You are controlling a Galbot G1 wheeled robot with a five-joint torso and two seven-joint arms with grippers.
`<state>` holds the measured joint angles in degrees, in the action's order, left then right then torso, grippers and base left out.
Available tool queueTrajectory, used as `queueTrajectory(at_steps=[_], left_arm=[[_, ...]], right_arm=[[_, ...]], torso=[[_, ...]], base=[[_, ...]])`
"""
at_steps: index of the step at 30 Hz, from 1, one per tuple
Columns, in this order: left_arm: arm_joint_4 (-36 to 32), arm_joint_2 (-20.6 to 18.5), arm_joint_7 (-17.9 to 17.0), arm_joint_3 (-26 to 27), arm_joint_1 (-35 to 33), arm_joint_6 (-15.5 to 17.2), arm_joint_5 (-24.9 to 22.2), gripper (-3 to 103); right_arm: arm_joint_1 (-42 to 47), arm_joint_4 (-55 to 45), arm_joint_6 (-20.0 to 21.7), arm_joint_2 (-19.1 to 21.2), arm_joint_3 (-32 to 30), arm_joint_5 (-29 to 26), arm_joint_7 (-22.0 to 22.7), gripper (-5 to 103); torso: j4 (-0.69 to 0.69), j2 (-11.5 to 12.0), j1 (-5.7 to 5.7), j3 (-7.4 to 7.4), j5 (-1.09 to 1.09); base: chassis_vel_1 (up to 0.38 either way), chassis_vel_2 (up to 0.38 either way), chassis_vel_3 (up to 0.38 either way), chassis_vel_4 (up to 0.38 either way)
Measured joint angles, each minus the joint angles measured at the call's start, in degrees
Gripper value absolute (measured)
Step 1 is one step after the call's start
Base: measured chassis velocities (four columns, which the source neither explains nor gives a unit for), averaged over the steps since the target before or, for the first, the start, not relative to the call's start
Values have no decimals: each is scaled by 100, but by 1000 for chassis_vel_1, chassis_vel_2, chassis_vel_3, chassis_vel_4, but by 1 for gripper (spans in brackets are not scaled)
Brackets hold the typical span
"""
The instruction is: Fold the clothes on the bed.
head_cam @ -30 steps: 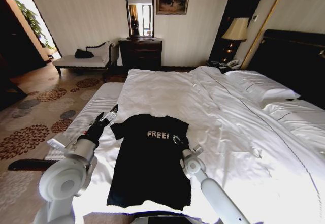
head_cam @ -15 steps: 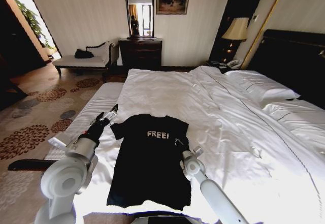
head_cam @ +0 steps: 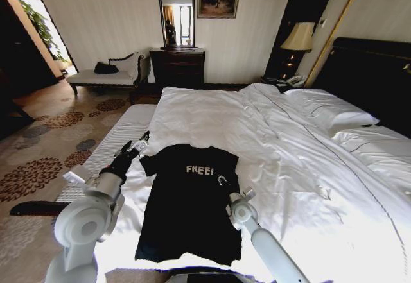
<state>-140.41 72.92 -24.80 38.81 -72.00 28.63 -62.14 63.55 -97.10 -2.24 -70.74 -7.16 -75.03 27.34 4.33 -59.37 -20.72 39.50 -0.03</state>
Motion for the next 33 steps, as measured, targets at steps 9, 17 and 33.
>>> queueTrajectory(at_steps=[9, 17, 33], left_arm=[[37, -9, 4, 2, 43, -9, 0, 100], [54, -5, 7, 0, 50, -13, 5, 100], [55, -17, 13, -4, 59, -19, 24, 100]], right_arm=[[-36, 141, -29, -103, -171, -74, 10, 94], [-137, 221, -61, -107, -201, -96, 19, 81], [-78, 64, -73, -64, -93, -75, 18, 21]], torso=[[-1, 0, 0, 0, 0], [2, 0, 0, 0, 0], [0, 0, 0, 0, 0]], base=[[0, 0, 0, 0], [0, 0, 0, 0], [0, 0, 0, 0]])
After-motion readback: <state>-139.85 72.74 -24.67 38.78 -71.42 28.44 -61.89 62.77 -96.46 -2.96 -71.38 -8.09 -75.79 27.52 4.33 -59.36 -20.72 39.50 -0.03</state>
